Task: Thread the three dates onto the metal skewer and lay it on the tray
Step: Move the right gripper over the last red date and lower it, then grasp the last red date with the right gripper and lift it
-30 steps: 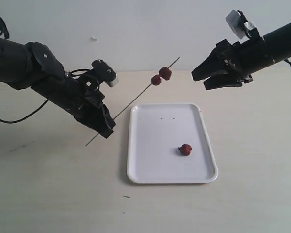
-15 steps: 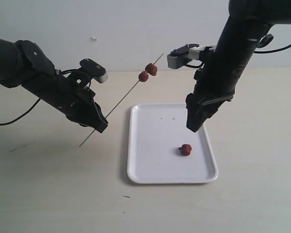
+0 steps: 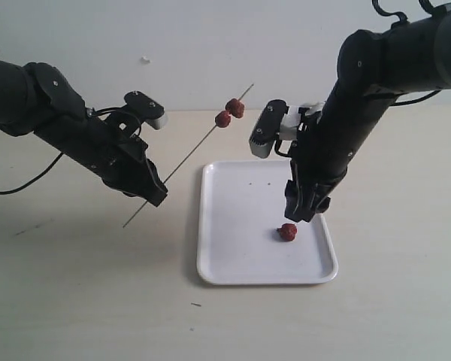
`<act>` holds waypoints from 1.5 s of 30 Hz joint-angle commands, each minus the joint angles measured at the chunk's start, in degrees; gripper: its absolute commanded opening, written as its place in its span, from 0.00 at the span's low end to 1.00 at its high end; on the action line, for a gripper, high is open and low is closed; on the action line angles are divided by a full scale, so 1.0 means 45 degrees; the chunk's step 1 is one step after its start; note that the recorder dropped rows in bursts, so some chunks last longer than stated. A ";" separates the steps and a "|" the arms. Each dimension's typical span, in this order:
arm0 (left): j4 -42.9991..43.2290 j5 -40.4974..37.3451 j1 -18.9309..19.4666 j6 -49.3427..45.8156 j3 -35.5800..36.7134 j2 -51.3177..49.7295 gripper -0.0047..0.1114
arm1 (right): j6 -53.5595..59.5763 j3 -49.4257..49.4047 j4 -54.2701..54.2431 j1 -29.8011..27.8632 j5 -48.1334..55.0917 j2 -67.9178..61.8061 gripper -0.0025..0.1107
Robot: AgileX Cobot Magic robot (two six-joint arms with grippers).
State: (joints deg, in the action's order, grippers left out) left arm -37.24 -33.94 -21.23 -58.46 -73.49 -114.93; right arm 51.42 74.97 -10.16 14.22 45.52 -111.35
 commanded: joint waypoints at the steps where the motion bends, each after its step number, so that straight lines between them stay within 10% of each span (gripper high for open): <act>1: 0.0021 0.0052 0.0016 0.0087 0.0014 0.0058 0.04 | 0.1298 -0.0424 -0.0981 -0.0044 -0.1129 0.0075 0.57; 45: 0.0043 0.0081 0.0016 0.0087 0.0014 0.0058 0.04 | 0.1206 -0.0450 -0.1057 -0.0044 -0.1345 -0.1706 0.50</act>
State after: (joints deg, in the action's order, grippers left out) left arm -37.00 -33.94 -21.23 -58.46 -73.49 -114.93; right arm 57.08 72.97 -14.61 14.22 40.26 -119.02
